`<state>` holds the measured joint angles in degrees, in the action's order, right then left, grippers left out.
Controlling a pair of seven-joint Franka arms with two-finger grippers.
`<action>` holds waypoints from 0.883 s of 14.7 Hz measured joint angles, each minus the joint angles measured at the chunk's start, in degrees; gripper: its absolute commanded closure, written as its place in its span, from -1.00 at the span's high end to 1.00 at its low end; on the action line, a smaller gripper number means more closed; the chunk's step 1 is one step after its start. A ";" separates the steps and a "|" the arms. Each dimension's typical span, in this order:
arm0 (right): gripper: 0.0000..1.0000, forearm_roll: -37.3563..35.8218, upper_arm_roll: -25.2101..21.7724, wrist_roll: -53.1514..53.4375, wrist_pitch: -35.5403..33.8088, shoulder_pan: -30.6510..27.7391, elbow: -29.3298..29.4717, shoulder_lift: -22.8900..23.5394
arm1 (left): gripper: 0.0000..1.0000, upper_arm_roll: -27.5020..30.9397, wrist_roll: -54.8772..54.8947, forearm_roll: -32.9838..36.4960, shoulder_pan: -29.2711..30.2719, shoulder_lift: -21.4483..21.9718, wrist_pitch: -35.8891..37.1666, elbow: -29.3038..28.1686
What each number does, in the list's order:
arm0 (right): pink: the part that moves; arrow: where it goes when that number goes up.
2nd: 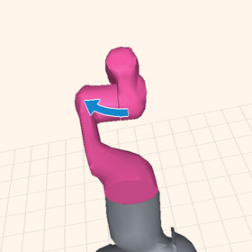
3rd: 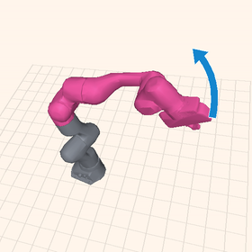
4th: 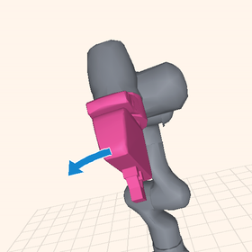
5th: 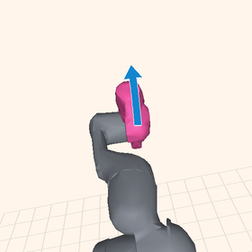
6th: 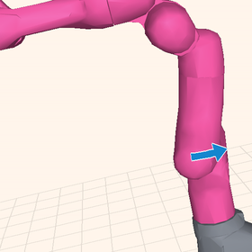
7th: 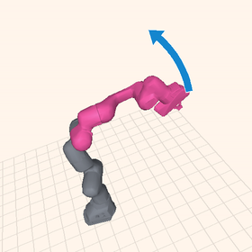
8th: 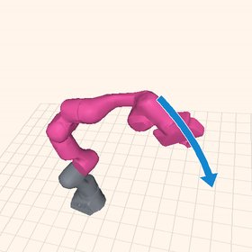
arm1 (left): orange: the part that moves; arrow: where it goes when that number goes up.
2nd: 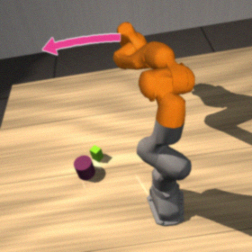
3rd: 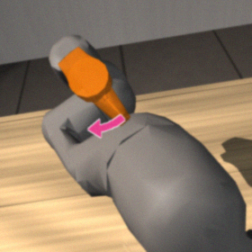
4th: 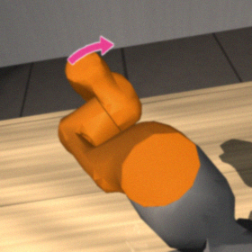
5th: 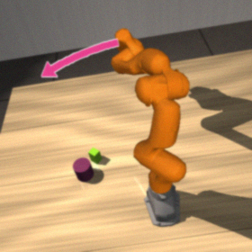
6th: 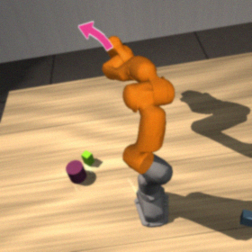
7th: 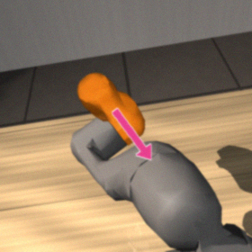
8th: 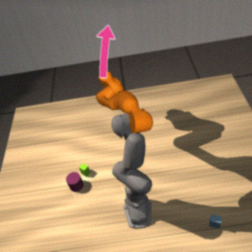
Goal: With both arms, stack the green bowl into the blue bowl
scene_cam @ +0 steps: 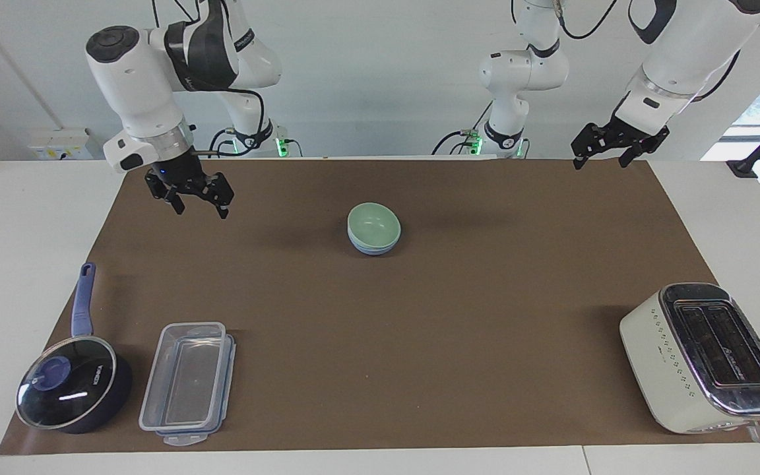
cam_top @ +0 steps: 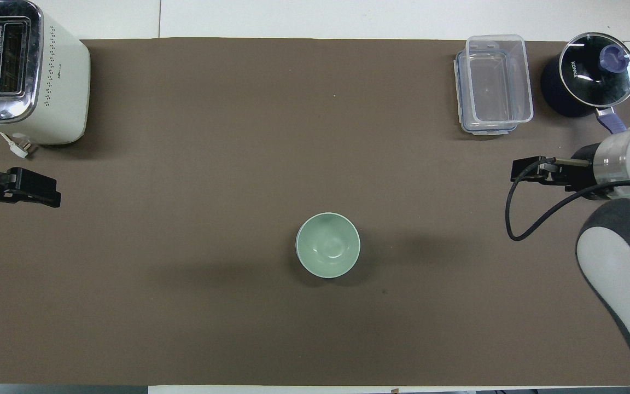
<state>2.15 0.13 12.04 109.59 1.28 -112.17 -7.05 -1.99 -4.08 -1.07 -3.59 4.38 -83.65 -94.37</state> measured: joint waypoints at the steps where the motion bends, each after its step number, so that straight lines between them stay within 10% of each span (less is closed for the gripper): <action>1: 1.00 -0.01 0.00 -0.19 -1.16 -0.31 1.34 0.09 | 1.00 0.01 0.00 0.00 0.01 0.00 0.00 -0.02; 13: 1.00 -3.87 0.10 -0.19 -19.11 -0.32 19.97 6.51 | 1.00 0.16 0.00 0.00 0.37 0.00 0.00 -0.04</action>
<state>-1.72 0.23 11.85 90.49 0.96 -92.20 -0.54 -1.83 -4.08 -1.07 -3.22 4.38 -83.65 -94.41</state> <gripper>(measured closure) 0.000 0.000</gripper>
